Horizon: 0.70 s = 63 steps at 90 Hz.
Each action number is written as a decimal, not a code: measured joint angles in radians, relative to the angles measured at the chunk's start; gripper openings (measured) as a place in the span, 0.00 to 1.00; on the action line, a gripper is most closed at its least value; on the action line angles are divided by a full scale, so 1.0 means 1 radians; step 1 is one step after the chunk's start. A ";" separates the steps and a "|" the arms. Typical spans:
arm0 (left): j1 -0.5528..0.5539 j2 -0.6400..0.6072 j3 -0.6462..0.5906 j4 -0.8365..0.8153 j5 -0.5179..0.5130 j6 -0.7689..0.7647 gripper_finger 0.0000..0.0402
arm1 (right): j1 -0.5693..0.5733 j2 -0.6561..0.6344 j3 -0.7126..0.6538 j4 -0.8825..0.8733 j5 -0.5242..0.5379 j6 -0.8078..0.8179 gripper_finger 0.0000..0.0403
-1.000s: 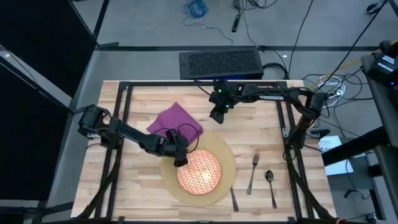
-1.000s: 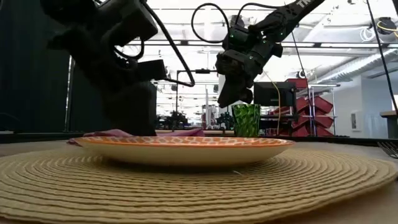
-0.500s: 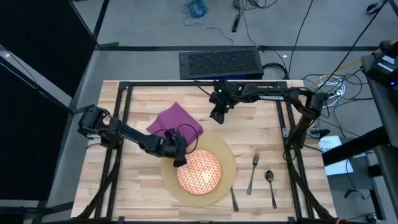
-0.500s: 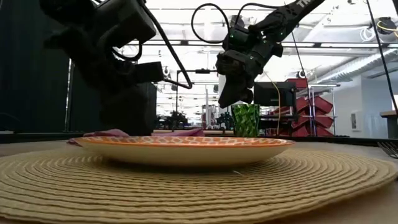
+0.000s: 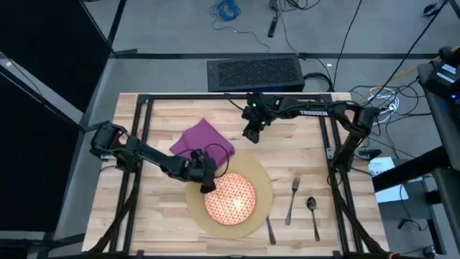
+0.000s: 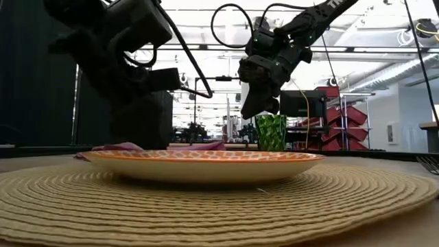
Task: Set table place
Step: Fold the purple table napkin
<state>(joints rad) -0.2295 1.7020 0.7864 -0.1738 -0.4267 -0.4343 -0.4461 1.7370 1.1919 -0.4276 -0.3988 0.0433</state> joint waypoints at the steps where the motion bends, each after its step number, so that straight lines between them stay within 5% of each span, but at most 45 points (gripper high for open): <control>1: 0.000 0.000 0.000 0.000 0.000 0.000 0.15 | 0.000 0.000 0.000 0.000 0.000 0.000 0.23; 17: 0.000 0.000 0.000 0.000 0.000 0.003 0.01 | 0.000 0.000 0.000 0.000 0.000 0.000 0.23; 63: 0.013 -0.101 0.084 -0.111 -0.038 -0.001 0.00 | -0.015 -0.141 0.000 0.013 0.006 -0.007 0.23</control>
<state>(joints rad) -0.2168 1.6014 0.8704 -0.2851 -0.4651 -0.4354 -0.4612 1.5964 1.1919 -0.4142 -0.3931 0.0360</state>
